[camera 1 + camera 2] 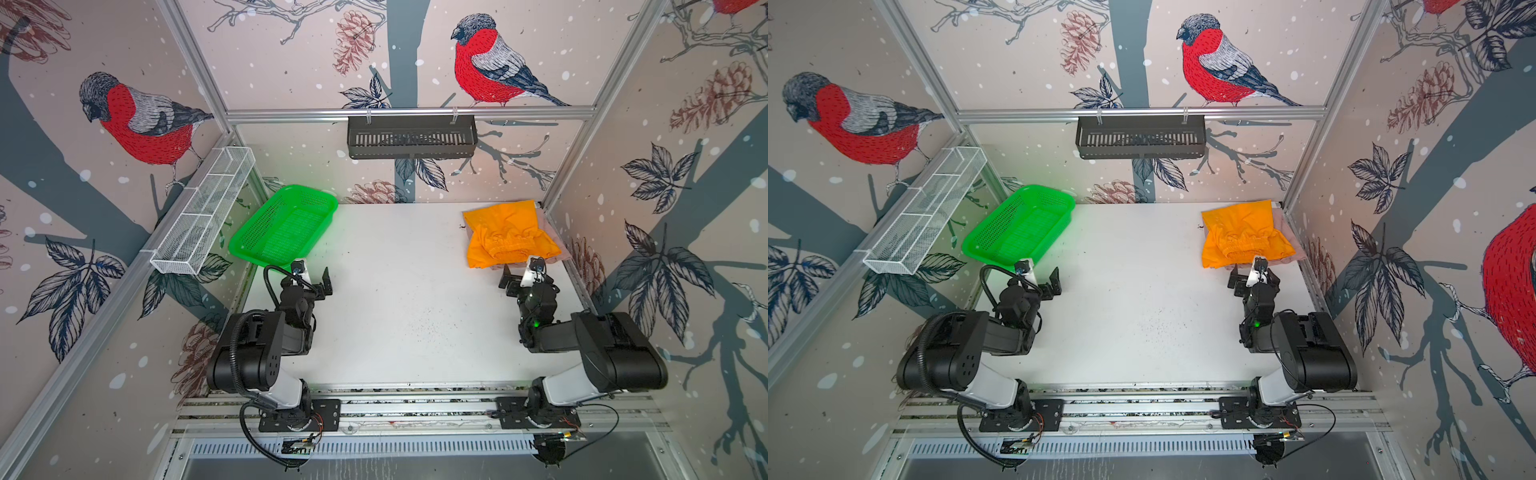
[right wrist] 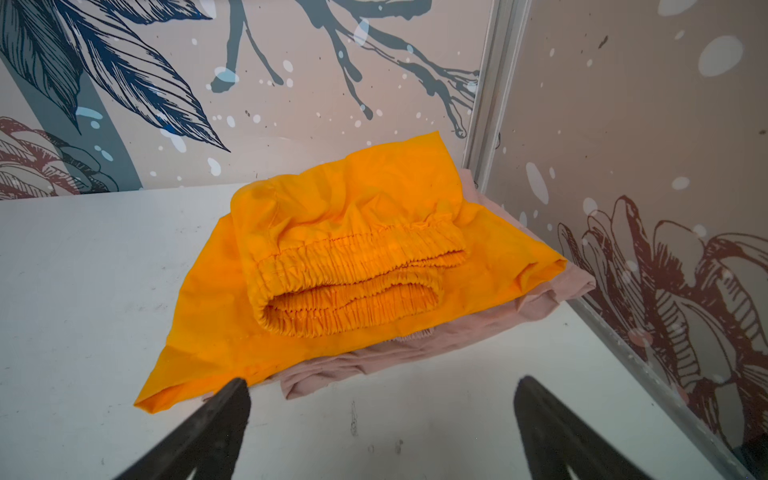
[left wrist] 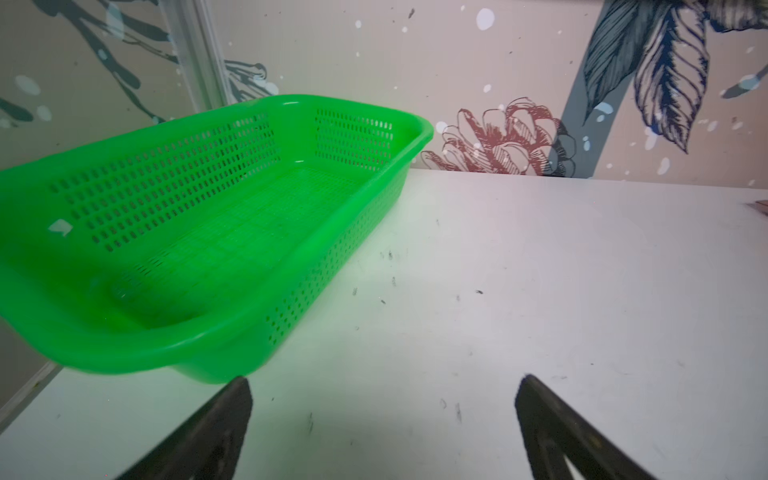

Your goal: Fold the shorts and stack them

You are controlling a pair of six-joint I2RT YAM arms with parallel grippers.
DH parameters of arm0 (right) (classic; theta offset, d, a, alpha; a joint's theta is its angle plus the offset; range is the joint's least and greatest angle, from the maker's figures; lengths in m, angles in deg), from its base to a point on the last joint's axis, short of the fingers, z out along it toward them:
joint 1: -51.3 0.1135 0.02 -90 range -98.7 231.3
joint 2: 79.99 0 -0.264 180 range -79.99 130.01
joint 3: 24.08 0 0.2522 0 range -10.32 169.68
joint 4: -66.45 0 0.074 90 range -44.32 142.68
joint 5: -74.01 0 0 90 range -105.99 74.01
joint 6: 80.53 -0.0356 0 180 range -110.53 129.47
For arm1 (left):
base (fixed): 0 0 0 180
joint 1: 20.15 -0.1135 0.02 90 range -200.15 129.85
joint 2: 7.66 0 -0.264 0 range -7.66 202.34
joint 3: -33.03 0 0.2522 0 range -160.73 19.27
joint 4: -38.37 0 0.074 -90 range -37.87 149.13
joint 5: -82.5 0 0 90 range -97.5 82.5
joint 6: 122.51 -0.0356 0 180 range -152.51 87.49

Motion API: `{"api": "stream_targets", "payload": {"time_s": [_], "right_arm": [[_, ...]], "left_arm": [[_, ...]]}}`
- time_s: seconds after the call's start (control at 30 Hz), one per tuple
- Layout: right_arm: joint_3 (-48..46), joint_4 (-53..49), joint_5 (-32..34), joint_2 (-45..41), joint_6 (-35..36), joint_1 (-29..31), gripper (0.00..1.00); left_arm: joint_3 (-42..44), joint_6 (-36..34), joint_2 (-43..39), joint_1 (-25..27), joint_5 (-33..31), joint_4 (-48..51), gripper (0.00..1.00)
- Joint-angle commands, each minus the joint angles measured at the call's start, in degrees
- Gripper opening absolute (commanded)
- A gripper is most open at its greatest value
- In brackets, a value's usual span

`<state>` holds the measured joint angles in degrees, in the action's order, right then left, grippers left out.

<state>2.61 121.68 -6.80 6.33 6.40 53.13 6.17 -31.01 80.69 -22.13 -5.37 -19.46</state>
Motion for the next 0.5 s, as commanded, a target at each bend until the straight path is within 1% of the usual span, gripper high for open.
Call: {"api": "stream_targets", "payload": {"time_s": [0.0, 0.3, 0.37, 0.47], "right_arm": [[0.51, -0.19, -0.09, -0.23, -0.86, -0.24, 1.0], [0.61, -0.5, -0.23, -0.3, -0.88, -0.39, 1.0], [0.54, -0.52, -0.23, -0.3, -0.88, -0.4, 1.0], [0.56, -0.46, -0.31, -0.38, -0.97, -0.39, 1.0]], "left_arm": [[0.14, -1.84, 0.41, -0.07, 3.26, -3.45, 0.99], [-0.17, -1.85, 0.64, -0.07, 3.28, -3.13, 0.99], [-0.44, -1.08, 0.61, -0.02, 0.7, -2.61, 0.99], [-0.22, -1.06, 0.54, 0.04, 0.42, -3.0, 0.99]]}}
